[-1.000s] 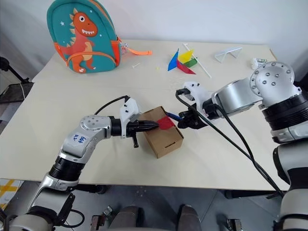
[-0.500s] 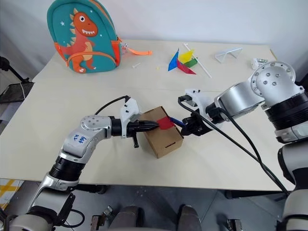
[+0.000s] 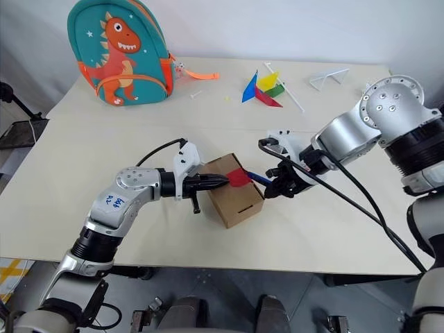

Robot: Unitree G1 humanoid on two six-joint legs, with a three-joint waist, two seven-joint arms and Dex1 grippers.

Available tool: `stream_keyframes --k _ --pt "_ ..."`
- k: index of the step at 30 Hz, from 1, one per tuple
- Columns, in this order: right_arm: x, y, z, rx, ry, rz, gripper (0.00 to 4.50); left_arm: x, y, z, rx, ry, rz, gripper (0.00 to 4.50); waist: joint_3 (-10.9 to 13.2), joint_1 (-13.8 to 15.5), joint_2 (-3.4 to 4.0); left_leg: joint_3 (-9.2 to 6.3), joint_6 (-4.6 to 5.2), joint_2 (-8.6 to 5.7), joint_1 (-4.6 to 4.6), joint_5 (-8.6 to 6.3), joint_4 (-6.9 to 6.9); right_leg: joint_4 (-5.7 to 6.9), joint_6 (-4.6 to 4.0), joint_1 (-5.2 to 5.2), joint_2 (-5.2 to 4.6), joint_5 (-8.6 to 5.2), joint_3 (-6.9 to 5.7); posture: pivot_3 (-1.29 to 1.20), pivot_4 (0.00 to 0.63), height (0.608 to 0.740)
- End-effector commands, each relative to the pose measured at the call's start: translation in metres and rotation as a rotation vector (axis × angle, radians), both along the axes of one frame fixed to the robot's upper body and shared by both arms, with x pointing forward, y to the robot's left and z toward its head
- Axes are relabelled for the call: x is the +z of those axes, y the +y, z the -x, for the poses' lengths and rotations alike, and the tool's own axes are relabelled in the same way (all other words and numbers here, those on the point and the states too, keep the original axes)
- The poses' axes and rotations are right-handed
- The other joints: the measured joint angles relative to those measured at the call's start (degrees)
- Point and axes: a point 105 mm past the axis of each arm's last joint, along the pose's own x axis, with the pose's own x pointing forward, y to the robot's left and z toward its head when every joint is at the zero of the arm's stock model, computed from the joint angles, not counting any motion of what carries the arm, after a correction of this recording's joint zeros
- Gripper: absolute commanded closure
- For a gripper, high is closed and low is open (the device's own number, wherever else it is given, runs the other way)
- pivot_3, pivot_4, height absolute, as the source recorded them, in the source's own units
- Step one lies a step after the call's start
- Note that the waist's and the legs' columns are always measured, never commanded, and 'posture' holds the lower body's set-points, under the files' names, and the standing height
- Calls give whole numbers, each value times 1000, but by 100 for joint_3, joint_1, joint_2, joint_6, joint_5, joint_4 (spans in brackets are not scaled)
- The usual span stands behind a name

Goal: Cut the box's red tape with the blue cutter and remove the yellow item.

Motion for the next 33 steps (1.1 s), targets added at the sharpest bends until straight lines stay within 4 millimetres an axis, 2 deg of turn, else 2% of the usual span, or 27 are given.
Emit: stream_keyframes --k 1,17,23,33 --pt "4 2 9 42 43 -13 4396 -47 7 5 43 157 -85 4500 0 -1 0 0 0 0 0 0 0 -1 0 0 0 0 0 0 150 740" --pt "-5 -8 25 70 139 19 4396 -50 6 6 55 164 -74 4500 -1 6 1 0 1 -1 0 -1 0 0 0 -1 -2 0 0 0 150 740" --pt "-6 -7 20 51 129 19 4396 -50 6 7 57 167 -73 4500 -1 4 1 0 1 0 0 -1 0 0 0 -1 -2 0 0 0 150 740" --pt "-5 8 4 30 84 7 4396 -50 8 7 62 166 -80 4500 -1 -6 2 2 1 0 0 -1 0 2 -1 -2 -2 1 0 0 150 740"
